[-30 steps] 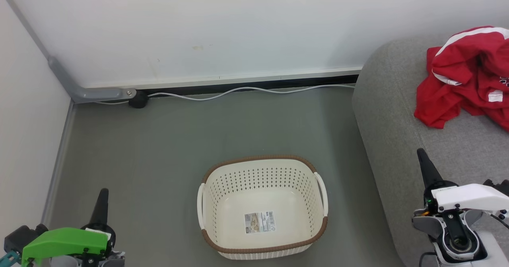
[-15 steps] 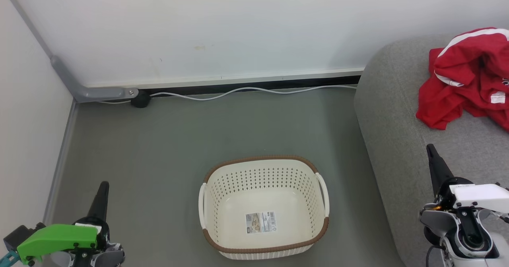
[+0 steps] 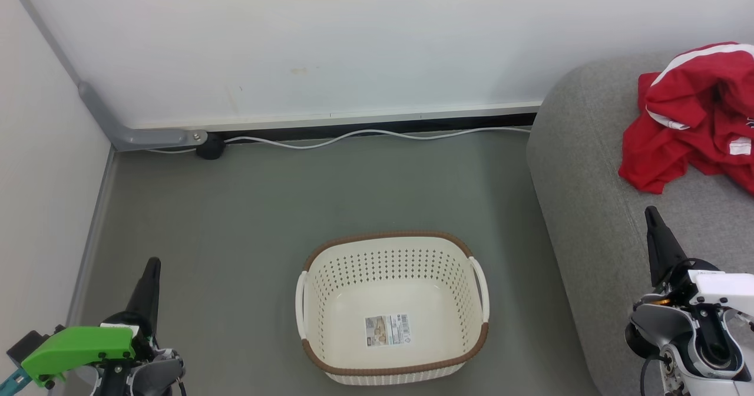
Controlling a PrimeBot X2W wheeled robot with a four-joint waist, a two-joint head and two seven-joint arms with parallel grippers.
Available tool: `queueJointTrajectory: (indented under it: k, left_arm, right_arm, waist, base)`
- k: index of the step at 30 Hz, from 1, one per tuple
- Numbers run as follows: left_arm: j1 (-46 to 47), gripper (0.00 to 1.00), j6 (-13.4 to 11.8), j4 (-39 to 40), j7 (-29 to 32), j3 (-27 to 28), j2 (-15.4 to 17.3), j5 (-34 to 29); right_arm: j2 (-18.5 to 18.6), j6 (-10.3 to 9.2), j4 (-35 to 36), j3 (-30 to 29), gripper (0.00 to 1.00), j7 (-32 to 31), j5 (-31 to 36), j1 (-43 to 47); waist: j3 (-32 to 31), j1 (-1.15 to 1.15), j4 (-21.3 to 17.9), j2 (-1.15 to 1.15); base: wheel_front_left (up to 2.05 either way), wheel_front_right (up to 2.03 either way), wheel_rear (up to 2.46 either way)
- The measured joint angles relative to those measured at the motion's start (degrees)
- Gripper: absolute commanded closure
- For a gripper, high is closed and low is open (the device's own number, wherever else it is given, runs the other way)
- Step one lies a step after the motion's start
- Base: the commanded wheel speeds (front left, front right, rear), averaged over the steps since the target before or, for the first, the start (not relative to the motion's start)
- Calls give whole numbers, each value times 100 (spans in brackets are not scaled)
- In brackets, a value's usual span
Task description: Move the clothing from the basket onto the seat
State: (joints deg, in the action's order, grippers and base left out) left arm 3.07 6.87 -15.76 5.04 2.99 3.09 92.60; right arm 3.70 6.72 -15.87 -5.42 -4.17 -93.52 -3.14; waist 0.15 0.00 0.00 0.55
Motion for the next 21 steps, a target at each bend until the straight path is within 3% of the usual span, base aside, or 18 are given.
queueJointTrajectory:
  k: [21]
  left_arm:
    - [41,100,1,-20,1,8,-3,2]
  right_arm:
    - [-8,0,-21,-7,100,-1,0,-2]
  waist:
    - [-1,0,0,0]
  base:
    - [0,0,0]
